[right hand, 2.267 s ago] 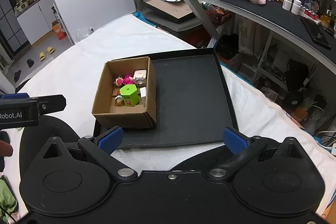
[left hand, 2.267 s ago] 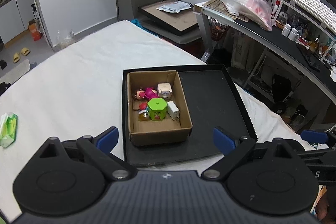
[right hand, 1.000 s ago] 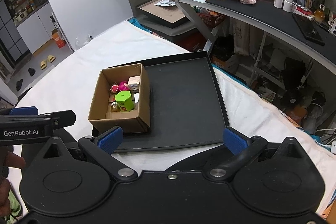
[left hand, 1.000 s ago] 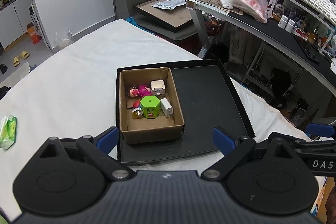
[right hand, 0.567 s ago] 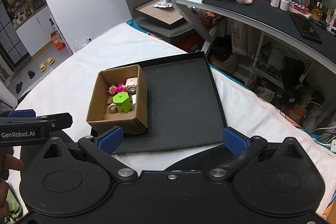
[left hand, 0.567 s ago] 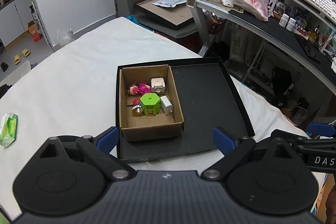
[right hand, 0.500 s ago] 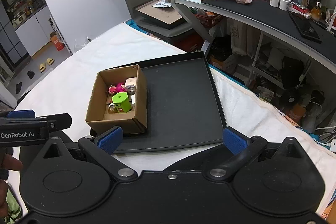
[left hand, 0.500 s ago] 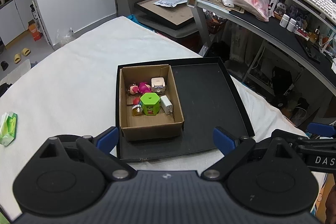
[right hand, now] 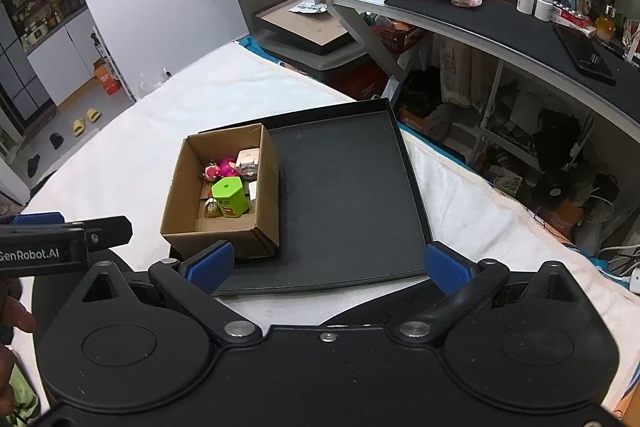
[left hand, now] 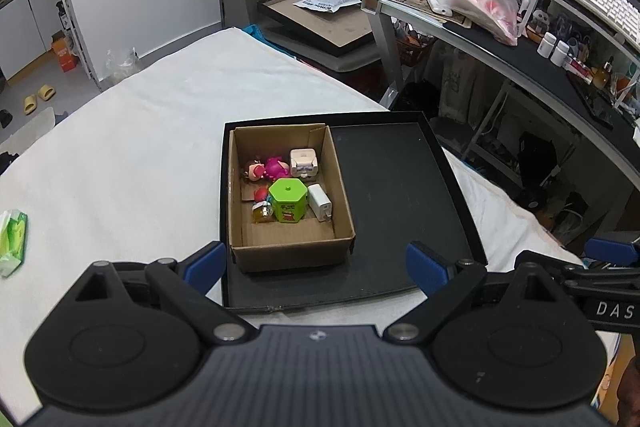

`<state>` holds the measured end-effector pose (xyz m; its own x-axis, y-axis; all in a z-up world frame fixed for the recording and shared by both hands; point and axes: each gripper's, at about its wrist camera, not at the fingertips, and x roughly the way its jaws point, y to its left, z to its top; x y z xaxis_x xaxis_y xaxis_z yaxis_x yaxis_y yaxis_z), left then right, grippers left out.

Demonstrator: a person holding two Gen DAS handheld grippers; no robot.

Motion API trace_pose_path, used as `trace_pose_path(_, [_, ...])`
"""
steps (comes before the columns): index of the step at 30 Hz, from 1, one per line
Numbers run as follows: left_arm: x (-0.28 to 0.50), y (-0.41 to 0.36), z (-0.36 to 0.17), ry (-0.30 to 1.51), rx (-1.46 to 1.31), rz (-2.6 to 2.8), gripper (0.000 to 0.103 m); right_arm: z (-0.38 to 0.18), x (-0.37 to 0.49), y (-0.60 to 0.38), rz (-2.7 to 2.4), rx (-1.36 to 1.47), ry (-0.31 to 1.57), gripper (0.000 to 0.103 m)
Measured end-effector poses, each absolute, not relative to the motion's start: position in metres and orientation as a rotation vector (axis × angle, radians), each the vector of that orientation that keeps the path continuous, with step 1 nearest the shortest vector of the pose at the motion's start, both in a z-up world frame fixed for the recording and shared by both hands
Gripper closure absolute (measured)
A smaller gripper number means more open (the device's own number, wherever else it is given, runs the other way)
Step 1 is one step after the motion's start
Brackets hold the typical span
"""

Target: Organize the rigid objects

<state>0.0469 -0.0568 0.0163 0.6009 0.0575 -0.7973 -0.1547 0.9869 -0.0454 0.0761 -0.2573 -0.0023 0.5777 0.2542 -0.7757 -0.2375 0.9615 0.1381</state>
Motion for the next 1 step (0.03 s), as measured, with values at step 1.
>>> trace_pose_path(1, [0.0475,-0.0557,0.0156,0.92,-0.11,0.119,0.007,-0.0026,0.0767,-0.2555,0.283,0.017,0.913,0.0])
